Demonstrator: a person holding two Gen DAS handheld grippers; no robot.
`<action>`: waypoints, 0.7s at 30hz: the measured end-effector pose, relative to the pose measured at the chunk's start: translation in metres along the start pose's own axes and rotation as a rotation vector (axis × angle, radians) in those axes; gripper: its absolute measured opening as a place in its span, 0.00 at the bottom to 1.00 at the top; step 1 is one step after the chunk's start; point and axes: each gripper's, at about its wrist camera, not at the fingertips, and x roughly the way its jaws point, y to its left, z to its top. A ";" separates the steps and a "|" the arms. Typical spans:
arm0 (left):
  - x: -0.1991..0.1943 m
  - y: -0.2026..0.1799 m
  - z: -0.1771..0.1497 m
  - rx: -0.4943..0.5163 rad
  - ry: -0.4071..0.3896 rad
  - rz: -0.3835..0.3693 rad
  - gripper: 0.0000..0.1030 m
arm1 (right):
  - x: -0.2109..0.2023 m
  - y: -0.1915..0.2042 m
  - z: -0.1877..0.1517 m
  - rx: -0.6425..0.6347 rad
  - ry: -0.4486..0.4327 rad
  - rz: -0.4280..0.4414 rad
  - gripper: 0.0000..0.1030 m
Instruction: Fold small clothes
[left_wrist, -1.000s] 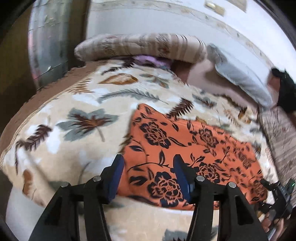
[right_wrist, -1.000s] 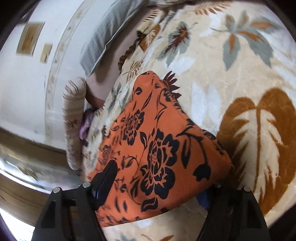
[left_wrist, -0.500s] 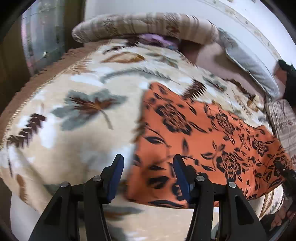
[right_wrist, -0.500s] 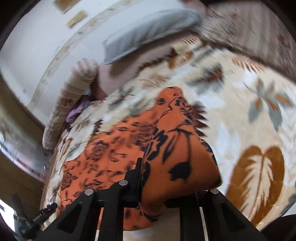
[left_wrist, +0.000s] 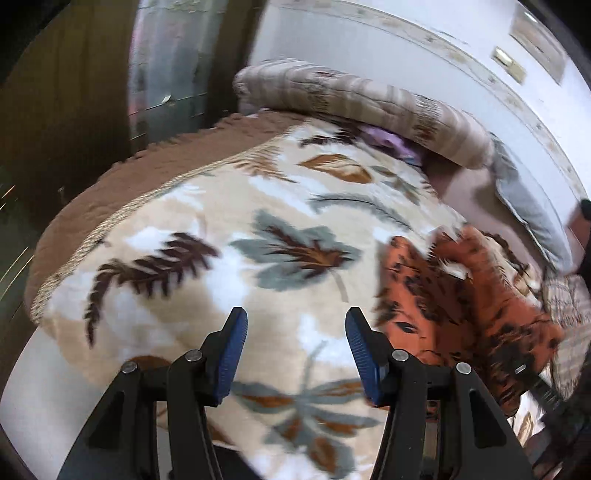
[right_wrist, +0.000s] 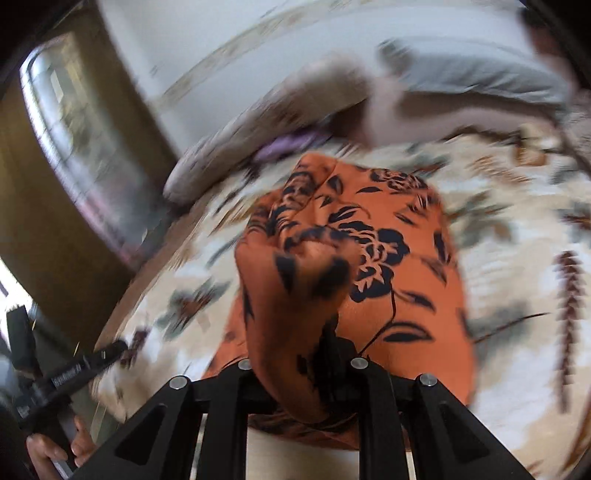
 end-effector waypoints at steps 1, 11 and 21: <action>0.000 0.006 -0.001 -0.014 0.004 0.006 0.55 | 0.017 0.010 -0.008 -0.009 0.047 0.033 0.18; -0.010 -0.007 -0.004 -0.009 0.007 -0.047 0.55 | 0.010 0.001 -0.036 -0.015 0.156 0.322 0.77; -0.027 -0.107 -0.021 0.200 -0.008 -0.208 0.55 | -0.058 -0.083 -0.042 0.181 -0.026 0.261 0.50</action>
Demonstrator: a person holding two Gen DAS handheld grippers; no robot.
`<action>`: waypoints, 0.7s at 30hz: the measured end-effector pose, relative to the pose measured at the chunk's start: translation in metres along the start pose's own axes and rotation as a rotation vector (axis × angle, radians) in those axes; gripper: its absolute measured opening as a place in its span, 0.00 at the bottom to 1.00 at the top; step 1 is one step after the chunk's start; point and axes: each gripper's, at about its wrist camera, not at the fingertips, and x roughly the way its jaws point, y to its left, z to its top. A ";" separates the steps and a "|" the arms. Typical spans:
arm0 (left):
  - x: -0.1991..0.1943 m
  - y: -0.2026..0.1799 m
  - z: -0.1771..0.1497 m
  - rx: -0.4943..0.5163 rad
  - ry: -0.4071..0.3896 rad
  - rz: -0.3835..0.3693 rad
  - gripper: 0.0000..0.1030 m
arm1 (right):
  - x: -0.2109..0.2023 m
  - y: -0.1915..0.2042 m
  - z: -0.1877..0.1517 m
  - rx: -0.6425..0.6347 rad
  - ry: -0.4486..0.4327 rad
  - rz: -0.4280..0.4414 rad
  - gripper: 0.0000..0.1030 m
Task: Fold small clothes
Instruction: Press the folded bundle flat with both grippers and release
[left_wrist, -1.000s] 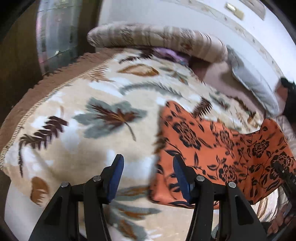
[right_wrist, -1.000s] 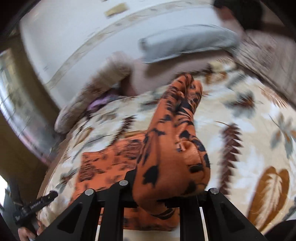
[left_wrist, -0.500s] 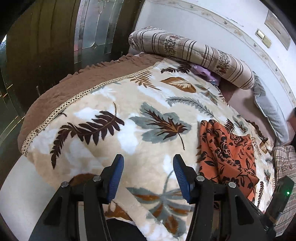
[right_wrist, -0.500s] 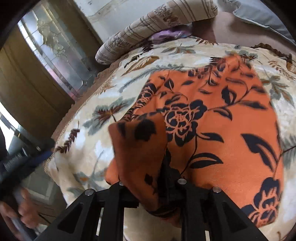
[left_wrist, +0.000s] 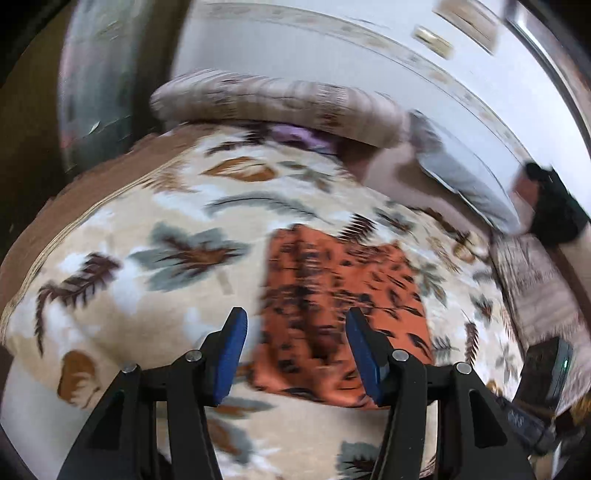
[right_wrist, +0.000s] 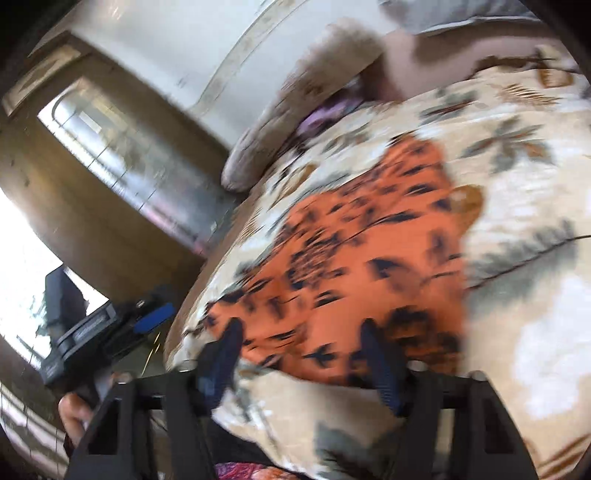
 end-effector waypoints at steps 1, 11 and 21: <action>0.004 -0.009 -0.001 0.022 0.002 -0.002 0.55 | -0.002 -0.004 0.006 0.013 -0.016 -0.013 0.46; 0.099 0.018 -0.027 0.080 0.138 0.253 0.59 | 0.040 -0.024 -0.009 0.026 0.085 -0.153 0.28; 0.102 0.023 -0.034 0.147 0.110 0.298 0.69 | 0.046 -0.006 0.054 -0.022 0.016 -0.202 0.28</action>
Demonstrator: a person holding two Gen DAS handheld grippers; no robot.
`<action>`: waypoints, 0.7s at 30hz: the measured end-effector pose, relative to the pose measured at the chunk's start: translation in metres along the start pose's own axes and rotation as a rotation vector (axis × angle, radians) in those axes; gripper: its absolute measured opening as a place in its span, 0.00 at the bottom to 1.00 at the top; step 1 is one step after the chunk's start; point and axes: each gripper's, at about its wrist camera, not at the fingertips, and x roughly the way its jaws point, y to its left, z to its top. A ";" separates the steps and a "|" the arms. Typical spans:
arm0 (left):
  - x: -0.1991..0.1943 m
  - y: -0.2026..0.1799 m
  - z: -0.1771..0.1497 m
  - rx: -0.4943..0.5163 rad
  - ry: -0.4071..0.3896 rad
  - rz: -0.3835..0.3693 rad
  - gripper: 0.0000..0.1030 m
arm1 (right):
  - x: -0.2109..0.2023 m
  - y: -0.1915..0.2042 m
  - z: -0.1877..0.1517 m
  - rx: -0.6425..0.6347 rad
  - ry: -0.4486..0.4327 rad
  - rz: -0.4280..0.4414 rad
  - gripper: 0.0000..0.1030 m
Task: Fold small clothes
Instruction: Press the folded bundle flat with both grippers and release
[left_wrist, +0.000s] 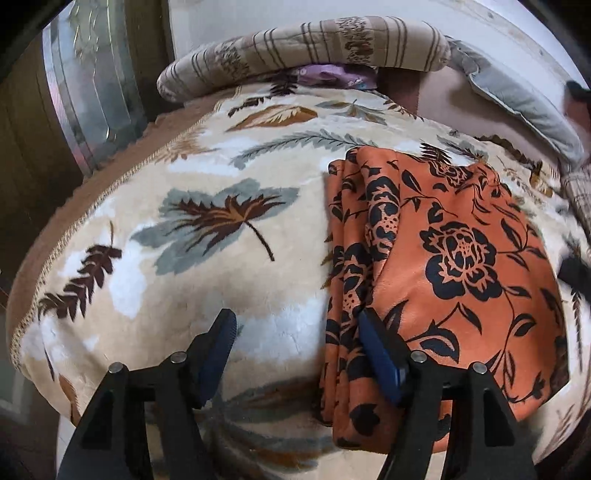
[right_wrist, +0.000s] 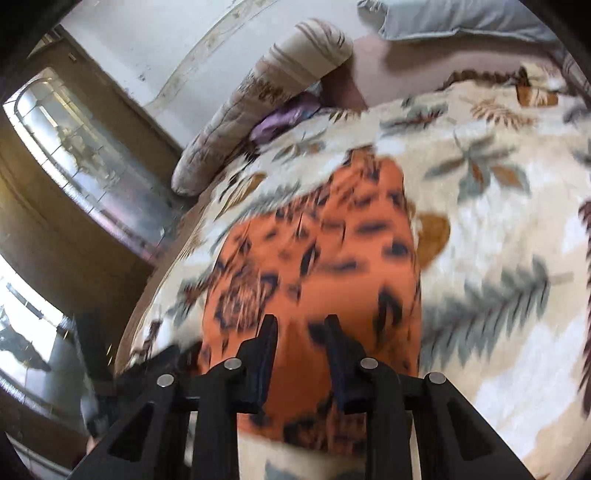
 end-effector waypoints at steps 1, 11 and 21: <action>0.000 0.000 0.000 0.001 -0.005 0.002 0.69 | 0.008 0.000 0.010 0.006 -0.007 -0.027 0.28; 0.000 -0.006 0.001 0.040 -0.020 0.036 0.69 | 0.076 -0.022 0.035 0.100 0.111 -0.116 0.30; -0.003 -0.009 -0.001 0.041 -0.018 0.056 0.69 | 0.005 -0.011 -0.018 0.036 0.084 -0.056 0.30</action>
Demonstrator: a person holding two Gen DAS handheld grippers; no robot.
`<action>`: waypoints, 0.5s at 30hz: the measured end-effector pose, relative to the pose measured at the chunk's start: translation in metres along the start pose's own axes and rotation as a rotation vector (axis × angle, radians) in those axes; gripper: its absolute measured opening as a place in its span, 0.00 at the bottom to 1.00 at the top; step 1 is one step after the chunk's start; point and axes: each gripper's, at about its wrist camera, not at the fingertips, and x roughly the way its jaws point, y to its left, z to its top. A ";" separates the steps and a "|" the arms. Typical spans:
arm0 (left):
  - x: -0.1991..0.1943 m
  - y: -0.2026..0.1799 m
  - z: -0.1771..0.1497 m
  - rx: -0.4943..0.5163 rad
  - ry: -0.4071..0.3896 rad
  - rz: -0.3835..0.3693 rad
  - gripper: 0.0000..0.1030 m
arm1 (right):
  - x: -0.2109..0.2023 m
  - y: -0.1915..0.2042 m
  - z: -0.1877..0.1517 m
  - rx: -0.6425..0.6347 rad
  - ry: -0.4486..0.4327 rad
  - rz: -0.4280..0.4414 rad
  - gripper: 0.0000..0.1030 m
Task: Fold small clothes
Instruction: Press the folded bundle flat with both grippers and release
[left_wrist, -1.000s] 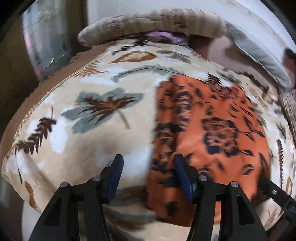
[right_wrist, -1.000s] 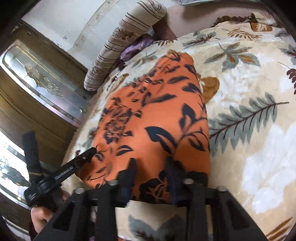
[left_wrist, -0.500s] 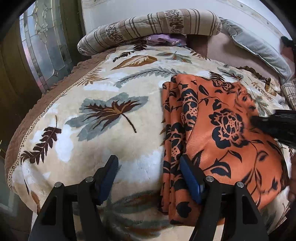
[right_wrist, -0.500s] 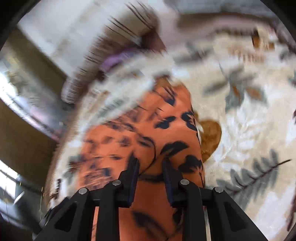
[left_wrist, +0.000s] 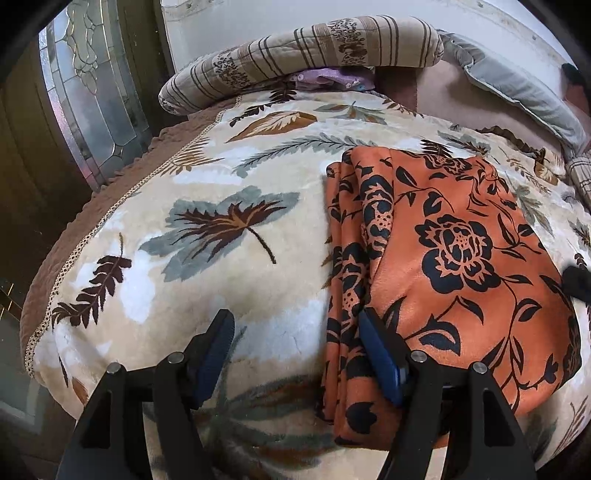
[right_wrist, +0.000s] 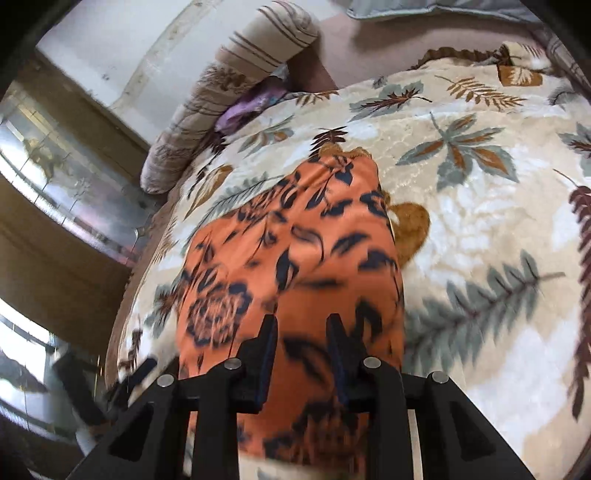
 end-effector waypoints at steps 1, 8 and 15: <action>0.000 0.000 0.000 0.000 0.000 0.002 0.69 | 0.000 0.000 -0.009 -0.015 0.007 -0.013 0.30; -0.010 -0.003 0.002 0.017 -0.001 0.023 0.69 | 0.017 -0.006 -0.021 -0.058 0.029 -0.027 0.31; -0.051 0.000 0.010 0.010 -0.068 0.038 0.68 | -0.005 -0.009 -0.023 -0.005 0.040 0.027 0.30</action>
